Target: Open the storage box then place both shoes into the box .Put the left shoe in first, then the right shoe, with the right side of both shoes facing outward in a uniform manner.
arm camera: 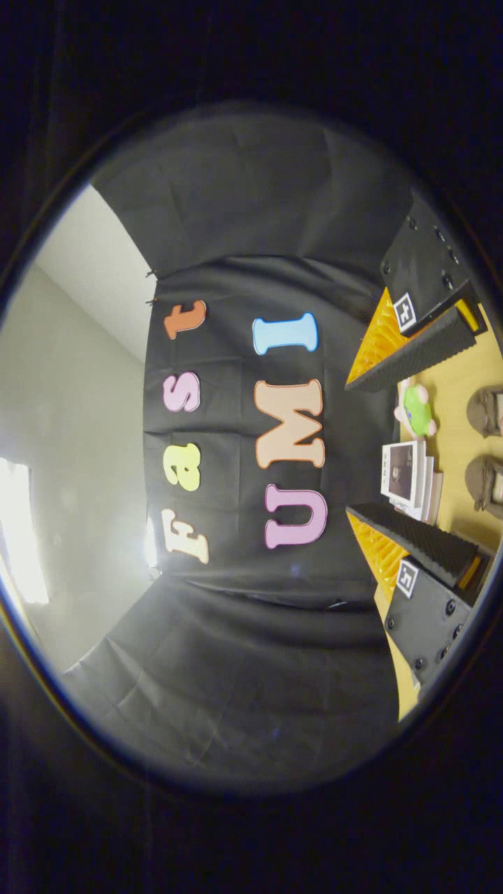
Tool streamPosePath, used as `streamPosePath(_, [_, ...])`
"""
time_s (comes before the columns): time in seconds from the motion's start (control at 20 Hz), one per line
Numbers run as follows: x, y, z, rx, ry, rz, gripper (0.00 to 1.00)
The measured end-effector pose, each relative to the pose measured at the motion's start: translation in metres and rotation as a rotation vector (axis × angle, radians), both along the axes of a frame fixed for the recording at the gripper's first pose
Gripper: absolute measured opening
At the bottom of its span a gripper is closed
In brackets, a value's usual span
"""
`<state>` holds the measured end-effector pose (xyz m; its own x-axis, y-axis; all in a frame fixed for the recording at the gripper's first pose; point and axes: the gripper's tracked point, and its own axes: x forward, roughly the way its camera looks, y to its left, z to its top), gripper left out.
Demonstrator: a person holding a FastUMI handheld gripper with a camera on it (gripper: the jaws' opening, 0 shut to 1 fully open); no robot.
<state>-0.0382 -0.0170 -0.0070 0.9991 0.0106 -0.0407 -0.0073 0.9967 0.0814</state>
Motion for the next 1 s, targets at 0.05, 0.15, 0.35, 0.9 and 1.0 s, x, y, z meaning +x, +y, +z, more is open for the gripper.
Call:
streamPosePath(0.05, [-0.001, -0.001, -0.004, 0.006, 0.01, 0.005, 0.99])
streamPosePath(0.15, [-0.005, 0.005, -0.016, 0.028, 0.045, 0.034, 0.99])
streamPosePath(0.35, [-0.016, 0.022, -0.046, 0.141, 0.143, 0.117, 0.99])
streamPosePath(0.9, [-0.043, 0.082, -0.136, 0.435, 0.449, 0.344, 0.99])
streamPosePath(1.0, [-0.049, 0.097, -0.152, 0.523, 0.516, 0.394, 0.99])
